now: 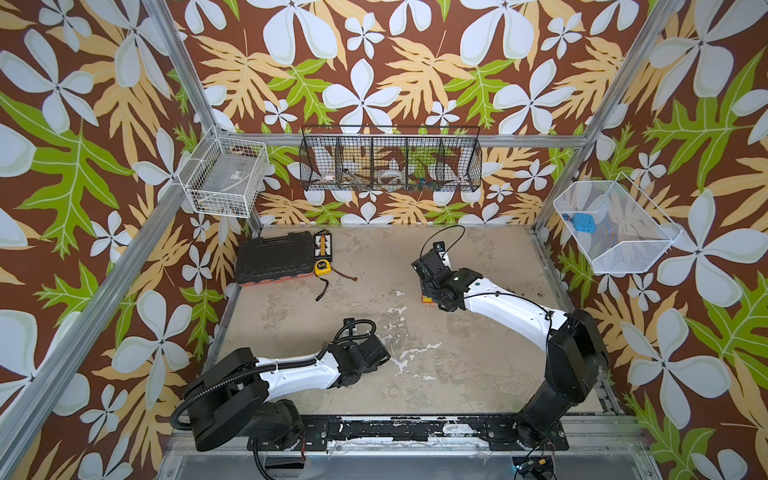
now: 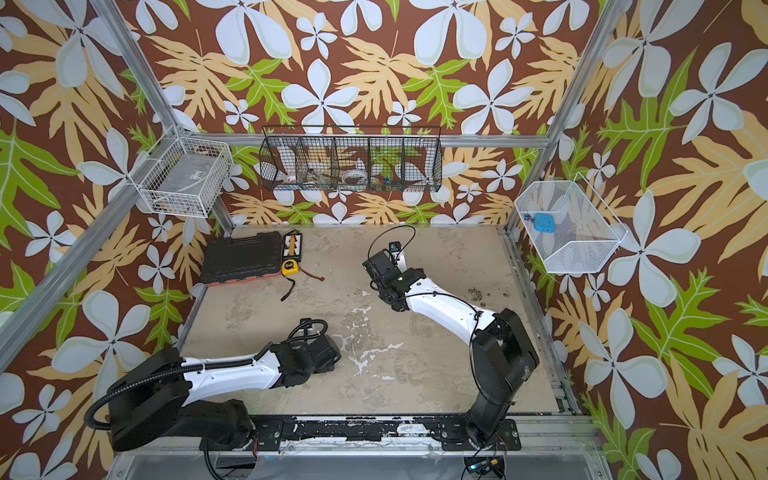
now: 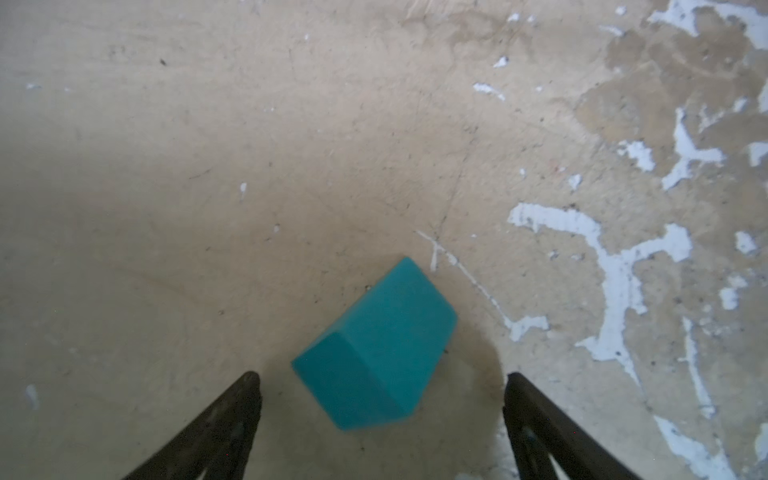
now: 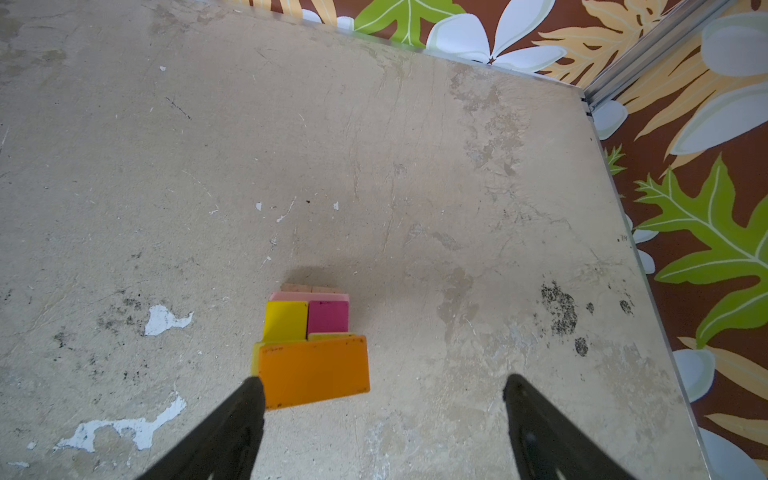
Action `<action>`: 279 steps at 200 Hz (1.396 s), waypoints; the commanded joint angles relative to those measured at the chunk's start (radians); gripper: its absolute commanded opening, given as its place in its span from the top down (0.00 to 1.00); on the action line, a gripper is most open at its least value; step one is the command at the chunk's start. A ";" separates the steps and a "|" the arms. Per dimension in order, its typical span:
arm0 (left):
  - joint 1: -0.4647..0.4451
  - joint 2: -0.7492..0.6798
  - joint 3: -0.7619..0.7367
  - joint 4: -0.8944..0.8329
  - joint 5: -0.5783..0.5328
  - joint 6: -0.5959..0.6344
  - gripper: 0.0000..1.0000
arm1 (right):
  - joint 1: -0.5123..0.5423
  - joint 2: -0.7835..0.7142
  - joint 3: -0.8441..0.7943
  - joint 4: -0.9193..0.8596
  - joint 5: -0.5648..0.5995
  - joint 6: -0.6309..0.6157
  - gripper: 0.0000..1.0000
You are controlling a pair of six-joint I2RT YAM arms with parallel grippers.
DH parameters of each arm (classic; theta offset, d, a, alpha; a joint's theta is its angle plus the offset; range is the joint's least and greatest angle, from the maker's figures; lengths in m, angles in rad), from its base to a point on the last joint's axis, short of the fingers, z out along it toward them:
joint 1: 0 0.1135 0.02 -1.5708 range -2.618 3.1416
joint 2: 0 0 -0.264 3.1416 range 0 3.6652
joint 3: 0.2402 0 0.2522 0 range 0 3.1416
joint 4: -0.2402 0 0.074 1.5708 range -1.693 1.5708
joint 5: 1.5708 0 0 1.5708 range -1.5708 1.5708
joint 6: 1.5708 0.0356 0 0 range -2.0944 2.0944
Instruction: Build the wood block tower
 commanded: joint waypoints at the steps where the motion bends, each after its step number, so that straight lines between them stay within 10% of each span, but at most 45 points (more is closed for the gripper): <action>1: 0.000 0.019 0.013 0.060 -0.008 0.062 0.09 | 0.000 -0.001 0.000 0.006 0.001 -0.002 0.10; 217: 0.000 0.063 0.052 0.211 0.131 0.207 0.16 | 0.000 -0.102 -0.068 0.074 -0.037 -0.024 0.10; 279: 0.035 -0.098 0.173 0.070 0.022 0.223 0.00 | 0.001 -0.367 -0.286 0.354 -0.174 -0.131 0.08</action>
